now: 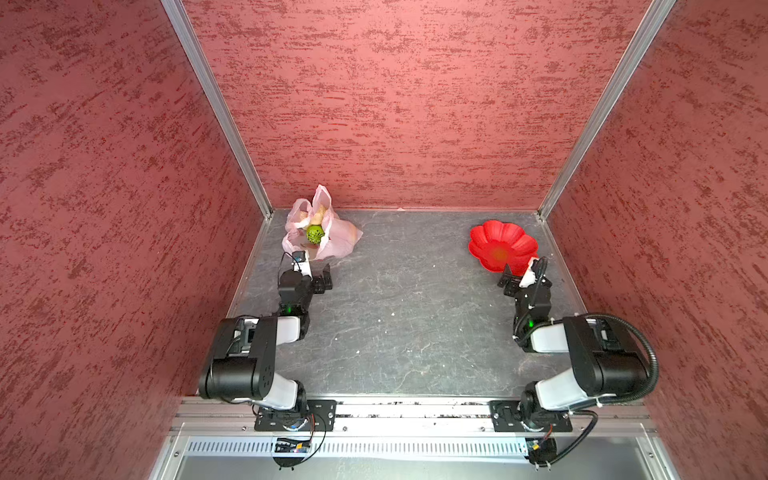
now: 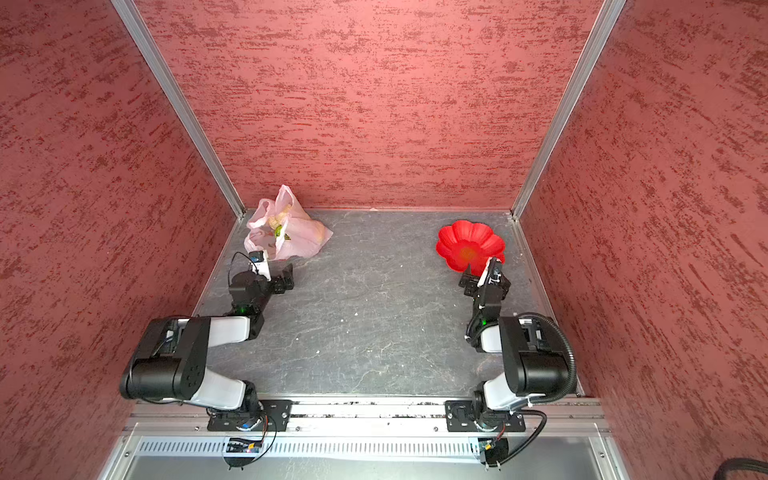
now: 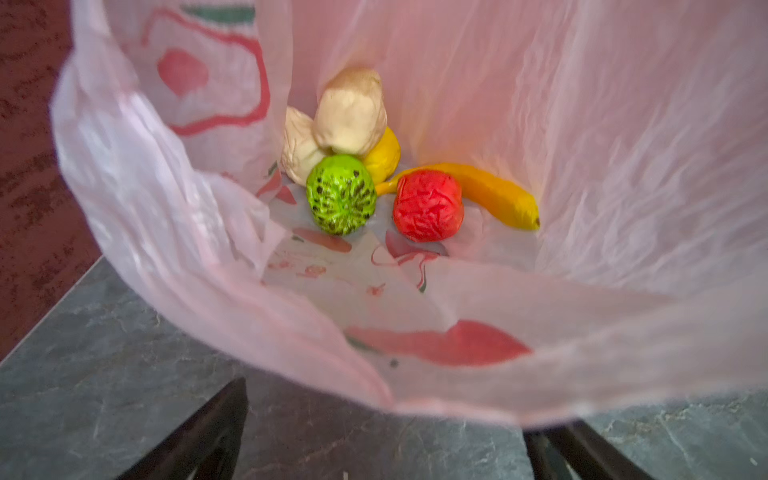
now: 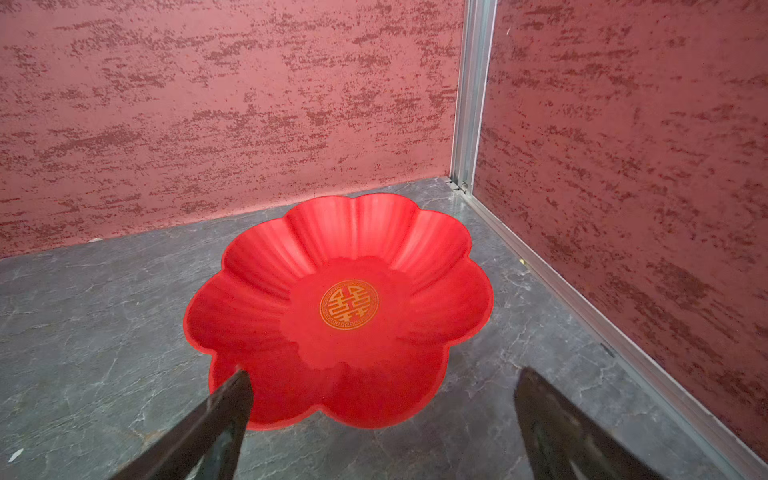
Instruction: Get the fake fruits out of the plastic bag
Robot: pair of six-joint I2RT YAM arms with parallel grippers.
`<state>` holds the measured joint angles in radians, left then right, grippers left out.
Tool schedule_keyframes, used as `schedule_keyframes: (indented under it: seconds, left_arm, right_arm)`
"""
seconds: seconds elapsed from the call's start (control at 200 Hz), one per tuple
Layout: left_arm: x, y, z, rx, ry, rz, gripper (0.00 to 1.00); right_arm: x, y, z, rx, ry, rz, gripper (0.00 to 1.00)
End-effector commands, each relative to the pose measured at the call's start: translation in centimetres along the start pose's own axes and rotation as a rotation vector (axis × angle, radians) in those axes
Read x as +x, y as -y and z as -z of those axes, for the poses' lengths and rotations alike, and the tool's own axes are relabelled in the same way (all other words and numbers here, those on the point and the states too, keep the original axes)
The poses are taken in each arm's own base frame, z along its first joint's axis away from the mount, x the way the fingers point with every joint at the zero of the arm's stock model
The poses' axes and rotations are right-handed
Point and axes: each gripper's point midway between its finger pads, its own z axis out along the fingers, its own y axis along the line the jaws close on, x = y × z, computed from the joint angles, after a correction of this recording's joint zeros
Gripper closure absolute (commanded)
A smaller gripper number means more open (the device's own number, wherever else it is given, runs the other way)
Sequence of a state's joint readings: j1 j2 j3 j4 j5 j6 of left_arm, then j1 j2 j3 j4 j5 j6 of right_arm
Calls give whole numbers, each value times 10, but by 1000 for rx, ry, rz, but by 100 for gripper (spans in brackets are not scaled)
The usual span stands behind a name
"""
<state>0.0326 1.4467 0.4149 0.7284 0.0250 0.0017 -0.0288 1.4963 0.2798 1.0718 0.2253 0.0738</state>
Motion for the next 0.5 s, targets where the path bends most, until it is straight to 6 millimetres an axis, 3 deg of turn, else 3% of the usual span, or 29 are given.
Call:
schedule_keyframes:
  seconds: [0.0,0.175,0.286,0.416,0.496]
  left_arm:
    - [-30,-6,8,-42,-33,49,1]
    - [-48,-25,34,-143,-97,299,1]
    - [-51,-26,51,-20,-131,564,1]
    - [-50,-20,72,-46,-202,576,0]
    - [-57,-14,89,-80,-207,519,0]
  right_arm:
    - [-32,6,-1,50,24,-11,1]
    - [-76,23,10,177,-14,-107,1]
    - [-88,39,26,279,-88,-186,1]
    - [-103,29,37,242,-195,-195,1]
    - [-103,12,35,166,-308,-164,1]
